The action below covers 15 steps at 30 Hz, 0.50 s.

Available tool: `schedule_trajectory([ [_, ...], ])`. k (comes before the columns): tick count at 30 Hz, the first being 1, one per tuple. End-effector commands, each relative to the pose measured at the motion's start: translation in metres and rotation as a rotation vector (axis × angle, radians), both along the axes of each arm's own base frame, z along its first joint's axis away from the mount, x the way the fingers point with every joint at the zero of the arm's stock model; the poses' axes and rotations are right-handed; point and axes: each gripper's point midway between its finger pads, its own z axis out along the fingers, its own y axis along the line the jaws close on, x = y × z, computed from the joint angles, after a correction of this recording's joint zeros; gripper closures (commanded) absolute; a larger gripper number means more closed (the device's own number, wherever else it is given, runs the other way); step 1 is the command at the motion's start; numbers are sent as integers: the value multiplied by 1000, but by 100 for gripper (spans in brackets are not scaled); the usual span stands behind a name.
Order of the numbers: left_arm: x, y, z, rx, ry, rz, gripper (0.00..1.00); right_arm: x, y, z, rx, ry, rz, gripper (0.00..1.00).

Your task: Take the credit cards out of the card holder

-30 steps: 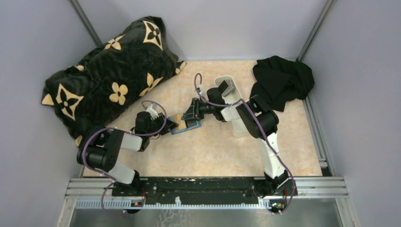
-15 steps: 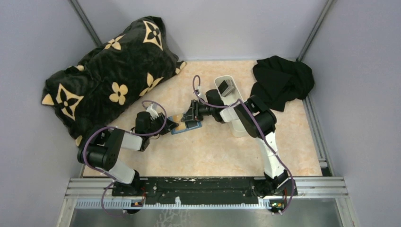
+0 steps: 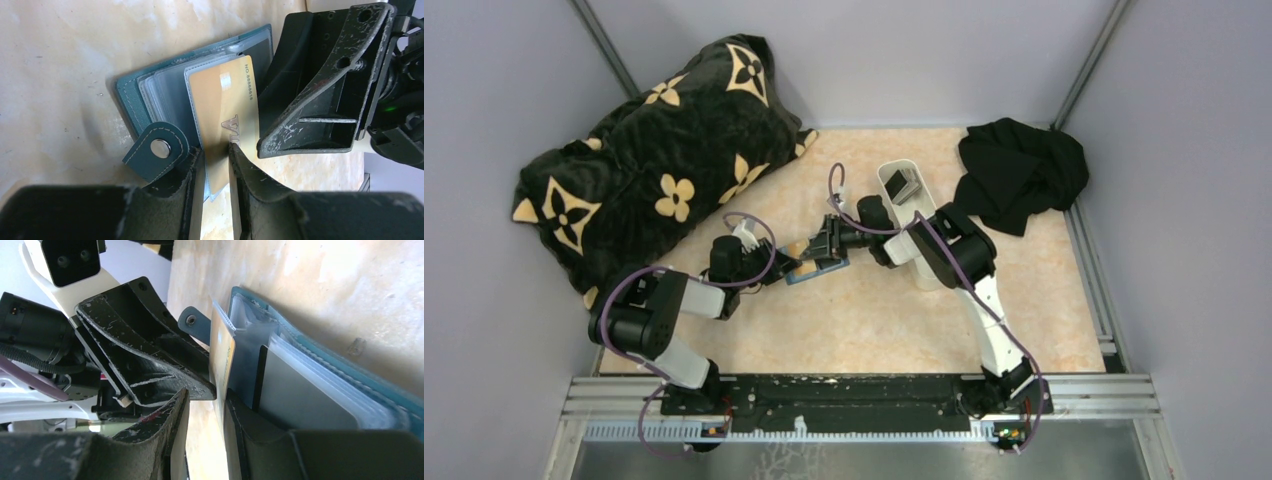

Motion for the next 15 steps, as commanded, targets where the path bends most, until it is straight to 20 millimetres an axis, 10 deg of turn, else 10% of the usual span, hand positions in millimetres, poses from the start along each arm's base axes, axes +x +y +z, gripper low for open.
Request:
schedule_trajectory([
  [1,-28,8,-45,79,176,-7,69,-37,30,43,174,-74,168,69],
  [15,-30,2,-37,21,181,-10,69,-7,-6,35,41,-130,44,70],
])
